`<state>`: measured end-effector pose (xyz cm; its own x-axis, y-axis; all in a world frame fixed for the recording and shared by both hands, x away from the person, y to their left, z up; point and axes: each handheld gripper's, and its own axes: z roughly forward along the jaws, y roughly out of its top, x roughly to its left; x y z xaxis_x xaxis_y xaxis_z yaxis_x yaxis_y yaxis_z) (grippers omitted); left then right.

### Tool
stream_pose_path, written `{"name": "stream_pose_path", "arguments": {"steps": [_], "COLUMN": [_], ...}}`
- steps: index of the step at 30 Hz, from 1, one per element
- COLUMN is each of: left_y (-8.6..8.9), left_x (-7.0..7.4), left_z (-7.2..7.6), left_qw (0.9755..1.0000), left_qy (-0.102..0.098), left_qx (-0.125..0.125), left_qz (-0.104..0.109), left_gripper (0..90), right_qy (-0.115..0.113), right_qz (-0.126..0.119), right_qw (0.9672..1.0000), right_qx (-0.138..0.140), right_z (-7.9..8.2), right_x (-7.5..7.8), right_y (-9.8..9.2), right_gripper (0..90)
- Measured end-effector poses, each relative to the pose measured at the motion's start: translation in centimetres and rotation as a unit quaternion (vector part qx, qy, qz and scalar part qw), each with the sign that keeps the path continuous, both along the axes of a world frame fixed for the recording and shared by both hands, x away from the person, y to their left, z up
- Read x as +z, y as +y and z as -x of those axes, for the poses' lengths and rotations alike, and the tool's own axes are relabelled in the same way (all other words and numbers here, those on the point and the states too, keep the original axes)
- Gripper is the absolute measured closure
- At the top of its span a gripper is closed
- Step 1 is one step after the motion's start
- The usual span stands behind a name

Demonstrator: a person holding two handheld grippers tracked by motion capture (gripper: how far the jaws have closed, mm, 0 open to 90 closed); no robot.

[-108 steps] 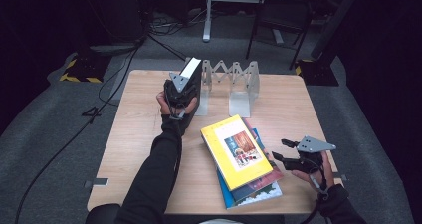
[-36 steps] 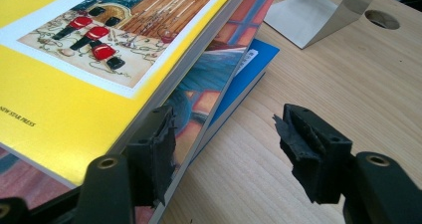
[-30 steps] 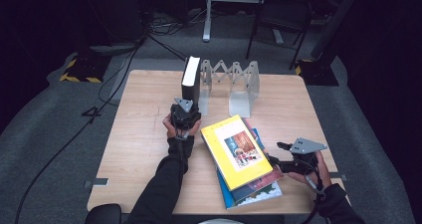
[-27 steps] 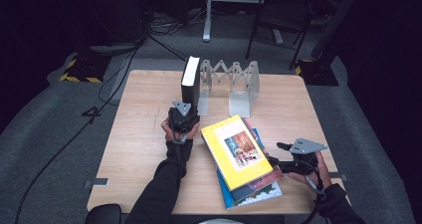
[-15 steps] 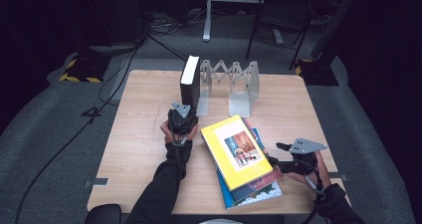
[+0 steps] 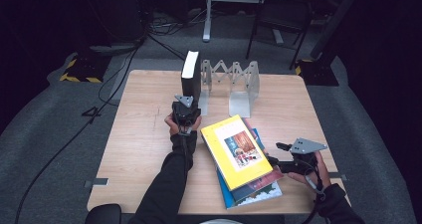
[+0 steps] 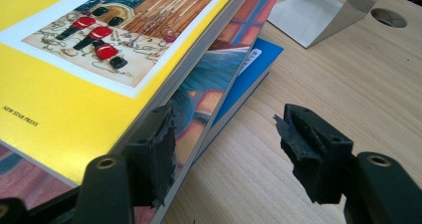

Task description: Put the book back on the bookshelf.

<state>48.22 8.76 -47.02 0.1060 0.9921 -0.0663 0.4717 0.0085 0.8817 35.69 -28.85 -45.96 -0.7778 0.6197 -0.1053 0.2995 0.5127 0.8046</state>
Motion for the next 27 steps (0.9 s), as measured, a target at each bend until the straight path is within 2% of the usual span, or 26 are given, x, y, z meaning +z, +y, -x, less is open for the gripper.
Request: {"name": "stream_pose_path", "arguments": {"steps": [5, 7, 9, 11, 12, 15, 18, 20, 21, 23, 24, 25, 27], "left_y": [0.7, 1.0, 1.5, 2.0, 2.3, 2.8, 3.3, 3.6, 3.7, 4.1, 4.1, 4.2, 4.6], "left_x": [-0.1, 0.0, 0.3, 0.7, 0.9, 1.4, 1.9, 1.9, 1.8, 1.6, 1.6, 1.5, 1.3], "left_z": [0.4, 0.6, 1.1, 1.7, 2.0, 2.7, 3.9, 4.7, 5.0, 6.0, 6.0, 6.4, 7.5], "left_qw": [0.9995, 0.9994, 0.9987, 0.9975, 0.9963, 0.9926, 0.9852, 0.9778, 0.9757, 0.9647, 0.9647, 0.9614, 0.95], "left_qy": [-0.003, -0.006, -0.009, -0.01, -0.004, -0.001, 0.003, 0.008, 0.01, 0.019, 0.019, 0.018, 0.024], "left_qx": [-0.026, -0.031, -0.049, -0.069, -0.085, -0.118, -0.165, -0.2, -0.21, -0.254, -0.254, -0.263, -0.301], "left_qz": [0.017, 0.015, 0.013, 0.003, -0.01, -0.029, -0.046, -0.06, -0.063, -0.069, -0.069, -0.077, -0.081], "left_gripper": [49.8, 46.3, 45.2, 43.3, 43.0, 41.5, 40.0, 39.1, 38.7, 37.3, 36.3, 36.3, 35.5], "right_qy": [0.0, -0.002, -0.002, -0.003, -0.003, -0.006, -0.005, -0.004, -0.003, -0.002, 0.001, 0.001, 0.001], "right_qz": [0.002, 0.003, 0.004, 0.006, 0.009, 0.013, 0.013, 0.011, 0.009, 0.009, 0.008, 0.008, 0.009], "right_qw": [1.0, 1.0, 1.0, 1.0, 1.0, 0.9999, 0.9999, 0.9999, 1.0, 1.0, 1.0, 1.0, 1.0], "right_qx": [0.0, 0.001, 0.0, -0.002, -0.003, -0.002, -0.002, -0.002, -0.001, 0.0, 0.0, 0.0, 0.001], "right_z": [0.0, 0.0, 0.0, 0.0, 0.1, 0.2, 0.3, 0.3, 0.3, 0.3, 0.4, 0.4, 0.5], "right_x": [0.0, 0.1, 0.1, 0.2, 0.2, 0.3, 0.4, 0.5, 0.5, 0.6, 0.6, 0.6, 0.8], "right_y": [0.0, 0.0, 0.0, 0.0, 0.0, 0.1, 0.1, 0.1, 0.0, 0.0, 0.0, 0.0, 0.1], "right_gripper": [37.5, 37.4, 37.3, 37.3, 37.5, 37.5, 37.5, 37.5, 37.7, 37.9, 38.1, 38.1, 39.4]}}
